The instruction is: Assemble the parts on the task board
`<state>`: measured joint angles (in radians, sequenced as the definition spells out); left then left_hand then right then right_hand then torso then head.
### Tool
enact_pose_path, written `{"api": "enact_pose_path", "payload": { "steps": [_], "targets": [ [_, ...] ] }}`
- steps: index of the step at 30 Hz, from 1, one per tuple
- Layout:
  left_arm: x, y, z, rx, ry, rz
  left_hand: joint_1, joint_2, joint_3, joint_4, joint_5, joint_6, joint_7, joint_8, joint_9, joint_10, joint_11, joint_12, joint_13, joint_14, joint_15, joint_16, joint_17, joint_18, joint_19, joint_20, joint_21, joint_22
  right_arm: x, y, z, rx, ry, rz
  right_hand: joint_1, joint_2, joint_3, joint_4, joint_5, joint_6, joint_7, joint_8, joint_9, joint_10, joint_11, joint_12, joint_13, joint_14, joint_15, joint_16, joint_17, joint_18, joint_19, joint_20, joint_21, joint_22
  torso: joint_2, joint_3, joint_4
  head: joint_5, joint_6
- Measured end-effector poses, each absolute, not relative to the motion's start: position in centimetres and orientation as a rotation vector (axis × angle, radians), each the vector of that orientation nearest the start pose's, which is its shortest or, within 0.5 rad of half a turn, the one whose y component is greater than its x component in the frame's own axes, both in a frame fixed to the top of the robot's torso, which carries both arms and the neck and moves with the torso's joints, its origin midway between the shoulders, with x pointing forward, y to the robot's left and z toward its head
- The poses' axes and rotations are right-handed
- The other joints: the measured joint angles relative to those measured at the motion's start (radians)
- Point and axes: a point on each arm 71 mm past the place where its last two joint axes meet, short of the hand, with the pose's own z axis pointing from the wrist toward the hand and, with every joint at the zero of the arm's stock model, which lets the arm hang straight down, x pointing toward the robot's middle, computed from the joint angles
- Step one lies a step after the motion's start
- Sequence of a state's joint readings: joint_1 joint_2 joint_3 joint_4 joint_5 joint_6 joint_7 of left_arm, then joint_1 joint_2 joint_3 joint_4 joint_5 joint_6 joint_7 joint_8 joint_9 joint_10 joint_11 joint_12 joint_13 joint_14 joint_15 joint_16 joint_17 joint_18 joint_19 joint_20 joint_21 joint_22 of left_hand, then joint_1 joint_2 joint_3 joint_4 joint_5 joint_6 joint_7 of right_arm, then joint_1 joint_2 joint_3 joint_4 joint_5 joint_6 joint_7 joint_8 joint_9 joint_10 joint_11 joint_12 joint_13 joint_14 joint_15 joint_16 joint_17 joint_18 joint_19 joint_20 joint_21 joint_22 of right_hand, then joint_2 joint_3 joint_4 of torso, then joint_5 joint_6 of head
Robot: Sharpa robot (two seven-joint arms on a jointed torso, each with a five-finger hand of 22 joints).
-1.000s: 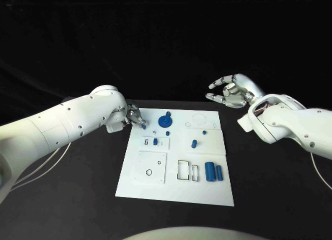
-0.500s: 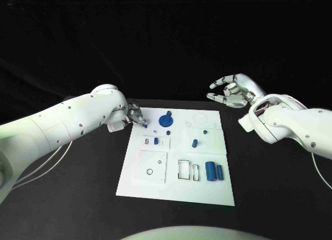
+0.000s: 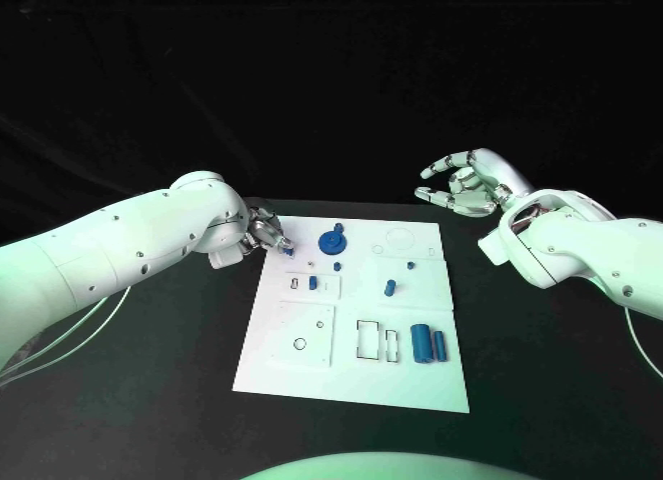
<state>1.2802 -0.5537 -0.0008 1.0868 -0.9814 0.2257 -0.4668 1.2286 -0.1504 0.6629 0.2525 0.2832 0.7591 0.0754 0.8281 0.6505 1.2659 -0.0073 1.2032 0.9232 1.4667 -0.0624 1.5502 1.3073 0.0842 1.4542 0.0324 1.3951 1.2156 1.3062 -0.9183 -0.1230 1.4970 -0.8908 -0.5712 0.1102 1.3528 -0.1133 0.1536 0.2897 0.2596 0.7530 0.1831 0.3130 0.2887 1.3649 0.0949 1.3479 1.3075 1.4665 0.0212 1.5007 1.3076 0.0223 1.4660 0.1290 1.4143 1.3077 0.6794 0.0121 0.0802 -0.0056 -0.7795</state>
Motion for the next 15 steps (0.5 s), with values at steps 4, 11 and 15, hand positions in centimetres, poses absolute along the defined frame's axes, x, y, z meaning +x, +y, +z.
{"api": "enact_pose_path", "payload": {
  "steps": [4,11,15],
  "targets": [
    [55.3,19.4,-19.5,-0.319,2.276,-0.487,-0.014,-0.014,0.033,-0.023,0.022,0.010,-0.003,0.001,-0.003,0.010,-0.002,0.004,0.007,0.000,0.000,0.000,0.000,0.000,0.000,0.000,0.000,0.004,50.0,-25.8,-15.0,0.348,1.447,0.850,0.000,0.000,0.000,0.000,0.000,0.000,0.000,0.000,0.000,0.000,0.000,0.000,0.000,0.000,0.000,0.000,0.000,0.000,0.000,0.000,0.000,0.000,-0.003,0.0000,0.0025,0.000,-0.003],
    [53.7,19.5,-18.9,-0.310,2.235,-0.559,-0.029,-0.023,0.033,-0.023,0.042,0.016,-0.007,0.006,-0.006,0.018,-0.004,0.005,0.013,-0.004,-0.004,0.000,0.000,0.000,0.000,0.000,0.004,0.009,50.0,-25.9,-15.1,0.350,1.449,0.847,0.000,0.000,0.000,0.000,0.000,0.000,0.000,0.000,0.000,0.000,0.000,0.000,0.000,0.000,0.000,0.000,0.000,0.000,0.000,0.000,0.000,0.000,-0.008,-0.0006,0.0063,-0.001,-0.006],
    [52.8,19.5,-19.4,-0.297,2.232,-0.579,-0.032,-0.024,0.033,-0.023,0.042,0.021,-0.006,0.006,-0.008,0.018,-0.004,0.009,0.013,0.000,-0.007,0.000,0.000,0.000,0.000,0.000,0.004,0.010,50.0,-26.0,-15.2,0.352,1.451,0.846,0.000,0.000,0.000,0.000,0.000,0.000,0.000,0.000,0.000,0.000,0.000,0.000,0.000,0.000,0.000,0.000,0.000,0.000,0.000,0.000,0.000,0.000,-0.009,-0.0012,0.0073,-0.001,-0.007]
  ]
}}
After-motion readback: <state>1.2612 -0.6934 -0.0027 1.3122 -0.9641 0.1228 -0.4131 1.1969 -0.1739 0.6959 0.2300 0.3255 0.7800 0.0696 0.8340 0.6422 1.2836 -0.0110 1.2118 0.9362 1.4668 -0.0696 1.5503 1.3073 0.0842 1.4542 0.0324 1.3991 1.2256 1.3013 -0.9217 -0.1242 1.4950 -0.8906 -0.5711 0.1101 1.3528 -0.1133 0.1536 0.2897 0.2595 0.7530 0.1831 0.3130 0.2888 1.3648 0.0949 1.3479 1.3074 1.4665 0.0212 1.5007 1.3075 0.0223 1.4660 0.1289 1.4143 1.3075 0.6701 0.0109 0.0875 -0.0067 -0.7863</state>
